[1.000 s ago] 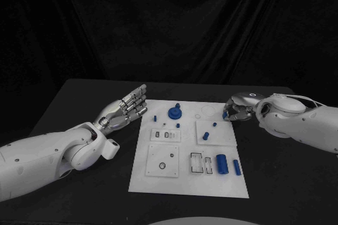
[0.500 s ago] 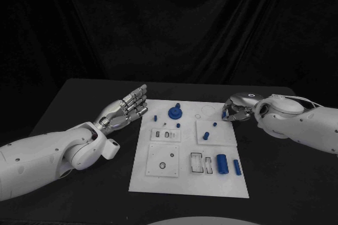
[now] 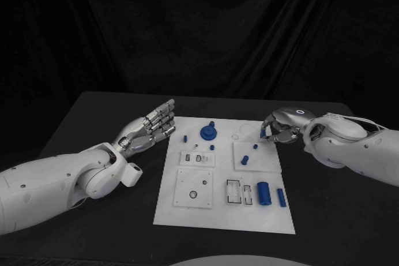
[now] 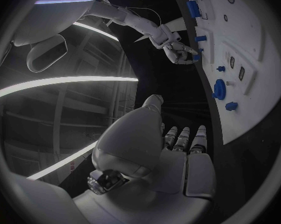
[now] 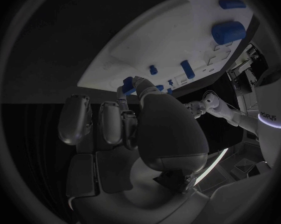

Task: Assemble the parts on the task board

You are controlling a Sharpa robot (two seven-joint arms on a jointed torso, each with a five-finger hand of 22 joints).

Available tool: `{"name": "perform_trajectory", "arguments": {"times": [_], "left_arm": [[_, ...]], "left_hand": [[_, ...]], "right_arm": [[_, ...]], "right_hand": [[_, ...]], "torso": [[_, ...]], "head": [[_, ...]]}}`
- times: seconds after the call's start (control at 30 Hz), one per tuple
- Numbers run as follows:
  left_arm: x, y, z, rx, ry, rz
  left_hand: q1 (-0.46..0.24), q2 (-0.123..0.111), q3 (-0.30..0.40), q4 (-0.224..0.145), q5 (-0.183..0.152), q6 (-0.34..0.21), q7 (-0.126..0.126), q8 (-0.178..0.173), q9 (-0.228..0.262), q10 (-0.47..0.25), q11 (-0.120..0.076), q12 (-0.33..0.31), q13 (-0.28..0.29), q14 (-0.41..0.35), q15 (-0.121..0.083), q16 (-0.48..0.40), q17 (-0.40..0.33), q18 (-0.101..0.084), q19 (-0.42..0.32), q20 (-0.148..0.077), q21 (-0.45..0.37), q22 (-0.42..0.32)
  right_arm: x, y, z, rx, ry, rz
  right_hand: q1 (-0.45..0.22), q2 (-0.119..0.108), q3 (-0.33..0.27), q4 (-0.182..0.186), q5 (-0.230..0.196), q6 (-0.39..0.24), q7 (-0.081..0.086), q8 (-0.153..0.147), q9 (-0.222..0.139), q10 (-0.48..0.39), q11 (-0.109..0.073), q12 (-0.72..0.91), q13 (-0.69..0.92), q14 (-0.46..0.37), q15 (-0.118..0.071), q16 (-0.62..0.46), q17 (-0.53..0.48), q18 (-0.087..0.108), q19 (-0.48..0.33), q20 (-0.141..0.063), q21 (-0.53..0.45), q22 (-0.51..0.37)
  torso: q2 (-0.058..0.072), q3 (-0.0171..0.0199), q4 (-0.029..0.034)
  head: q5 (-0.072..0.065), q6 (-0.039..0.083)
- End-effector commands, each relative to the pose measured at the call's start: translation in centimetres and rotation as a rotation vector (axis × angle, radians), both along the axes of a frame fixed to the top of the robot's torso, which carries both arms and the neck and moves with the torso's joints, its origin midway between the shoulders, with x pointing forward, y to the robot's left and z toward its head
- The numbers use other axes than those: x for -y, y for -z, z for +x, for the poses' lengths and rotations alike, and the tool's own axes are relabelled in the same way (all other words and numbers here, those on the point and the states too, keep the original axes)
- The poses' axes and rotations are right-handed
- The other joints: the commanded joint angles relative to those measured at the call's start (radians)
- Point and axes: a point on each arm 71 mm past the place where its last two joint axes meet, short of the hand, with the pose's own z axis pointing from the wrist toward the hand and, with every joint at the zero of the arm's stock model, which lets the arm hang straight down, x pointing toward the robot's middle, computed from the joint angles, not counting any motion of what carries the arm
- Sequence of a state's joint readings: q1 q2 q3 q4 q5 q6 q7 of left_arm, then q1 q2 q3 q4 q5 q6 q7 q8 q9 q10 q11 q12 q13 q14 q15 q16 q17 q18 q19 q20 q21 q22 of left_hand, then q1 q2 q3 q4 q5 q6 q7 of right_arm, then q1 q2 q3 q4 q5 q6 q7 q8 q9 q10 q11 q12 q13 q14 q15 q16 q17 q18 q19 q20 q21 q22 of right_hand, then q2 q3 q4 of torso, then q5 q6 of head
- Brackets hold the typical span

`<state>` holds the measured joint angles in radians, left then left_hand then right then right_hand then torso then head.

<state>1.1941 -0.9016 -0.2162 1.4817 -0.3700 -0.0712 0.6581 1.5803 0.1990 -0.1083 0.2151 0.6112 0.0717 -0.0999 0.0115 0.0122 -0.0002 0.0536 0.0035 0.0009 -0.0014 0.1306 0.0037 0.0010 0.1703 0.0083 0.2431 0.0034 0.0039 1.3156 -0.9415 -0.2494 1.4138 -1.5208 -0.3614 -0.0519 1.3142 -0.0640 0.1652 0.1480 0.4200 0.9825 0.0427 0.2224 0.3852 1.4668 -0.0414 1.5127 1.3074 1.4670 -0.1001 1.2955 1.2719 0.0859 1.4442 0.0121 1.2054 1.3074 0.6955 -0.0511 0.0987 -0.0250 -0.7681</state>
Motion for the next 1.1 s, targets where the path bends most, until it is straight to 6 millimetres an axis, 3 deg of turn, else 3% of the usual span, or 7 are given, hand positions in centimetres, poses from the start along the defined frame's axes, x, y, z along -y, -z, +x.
{"name": "perform_trajectory", "arguments": {"times": [0.03,0.2,0.3,0.57,0.73,0.9,1.1], "left_arm": [[0.2,0.0,-0.1,-0.002,0.011,-0.008],[0.3,0.0,-0.1,-0.005,0.014,-0.007],[0.5,0.1,0.0,-0.006,0.016,-0.007],[0.6,0.2,0.1,-0.006,0.021,-0.007],[0.7,0.3,0.1,-0.007,0.023,-0.009],[0.8,0.3,0.1,-0.007,0.024,-0.009],[0.9,0.4,0.2,-0.009,0.027,-0.01]], "left_hand": [[0.006,0.005,0.003,0.0,0.005,-0.002,0.008,0.002,0.001,0.0,0.009,-0.003,-0.001,0.001,0.009,-0.004,-0.001,0.007,0.0,0.004,0.003,0.001],[0.006,0.005,0.003,0.0,0.005,-0.002,0.008,0.002,0.001,0.0,0.009,-0.003,-0.001,0.001,0.009,-0.004,-0.001,0.007,0.0,0.004,0.003,0.001],[0.006,0.005,0.003,-0.001,0.005,-0.002,0.008,0.002,0.001,0.0,0.01,-0.003,-0.001,0.001,0.009,-0.004,-0.001,0.007,0.0,0.004,0.002,0.001],[0.006,0.006,0.005,-0.002,0.005,-0.004,0.01,0.001,0.001,0.0,0.012,-0.003,-0.001,0.001,0.011,-0.004,-0.001,0.007,-0.001,0.005,0.002,0.001],[0.006,0.006,0.006,-0.003,0.005,-0.006,0.01,0.001,0.001,0.0,0.013,-0.003,-0.001,0.001,0.011,-0.004,-0.001,0.007,-0.001,0.006,0.002,0.001],[0.006,0.007,0.007,-0.004,0.004,-0.007,0.01,0.001,0.0,0.0,0.014,-0.003,-0.001,0.001,0.012,-0.004,-0.001,0.007,-0.001,0.007,0.002,0.001],[0.006,0.007,0.007,-0.004,0.004,-0.007,0.01,0.001,0.0,0.0,0.014,-0.003,-0.001,0.001,0.012,-0.004,-0.001,0.007,-0.001,0.007,0.002,0.001]], "right_arm": [[-1.4,-2.0,-0.3,0.058,-0.002,0.035],[-3.8,-2.9,-1.1,0.037,-0.053,0.045],[-5.6,-3.0,-1.6,0.006,-0.097,0.042],[-10.5,-1.7,-2.8,-0.042,-0.223,0.001],[-12.4,-0.4,-3.1,-0.065,-0.264,-0.01],[-13.6,0.5,-3.2,-0.082,-0.284,-0.025],[-14.9,1.4,-2.9,-0.081,-0.295,-0.045]], "right_hand": [[-0.004,0.012,0.01,0.001,0.013,0.008,0.001,0.005,0.029,0.072,-0.008,0.008,0.204,0.06,-0.006,0.013,0.009,-0.016,0.005,-0.004,0.01,0.157],[-0.003,0.01,0.022,-0.005,0.052,0.003,0.0,0.002,0.044,0.075,-0.009,0.011,0.208,0.063,-0.007,0.025,0.017,-0.017,0.01,-0.005,0.019,0.163],[-0.006,0.009,0.023,-0.004,0.058,0.003,0.001,0.002,0.047,0.075,-0.009,0.013,0.21,0.063,-0.007,0.026,0.018,-0.017,0.01,-0.005,0.021,0.164],[-0.008,0.006,0.025,-0.007,0.063,0.006,0.003,0.003,0.053,0.077,-0.007,0.016,0.213,0.065,-0.006,0.04,0.031,-0.019,0.014,-0.005,0.03,0.168],[-0.007,0.004,0.027,-0.01,0.066,0.007,0.005,0.004,0.056,0.077,-0.006,0.016,0.213,0.065,-0.006,0.039,0.029,-0.019,0.014,-0.005,0.029,0.169],[-0.007,0.004,0.029,-0.012,0.069,0.006,0.007,0.004,0.059,0.077,-0.005,0.016,0.213,0.065,-0.005,0.039,0.028,-0.019,0.014,-0.005,0.028,0.169],[-0.009,0.003,0.03,-0.012,0.07,0.005,0.01,0.003,0.061,0.078,-0.002,0.017,0.215,0.065,-0.004,0.04,0.029,-0.019,0.014,-0.004,0.027,0.169]], "torso": [[-0.001,-0.0012,-0.0025],[0.0,-0.0026,-0.0019],[0.0,-0.0035,-0.0031],[0.002,-0.0045,0.0013],[0.004,-0.0039,0.0054],[0.002,-0.0017,0.0016],[0.002,-0.0025,0.003]], "head": [[0.004,-0.004],[0.008,-0.006],[0.017,-0.009],[0.018,-0.016],[0.015,-0.014],[0.022,-0.016],[0.02,-0.021]]}}
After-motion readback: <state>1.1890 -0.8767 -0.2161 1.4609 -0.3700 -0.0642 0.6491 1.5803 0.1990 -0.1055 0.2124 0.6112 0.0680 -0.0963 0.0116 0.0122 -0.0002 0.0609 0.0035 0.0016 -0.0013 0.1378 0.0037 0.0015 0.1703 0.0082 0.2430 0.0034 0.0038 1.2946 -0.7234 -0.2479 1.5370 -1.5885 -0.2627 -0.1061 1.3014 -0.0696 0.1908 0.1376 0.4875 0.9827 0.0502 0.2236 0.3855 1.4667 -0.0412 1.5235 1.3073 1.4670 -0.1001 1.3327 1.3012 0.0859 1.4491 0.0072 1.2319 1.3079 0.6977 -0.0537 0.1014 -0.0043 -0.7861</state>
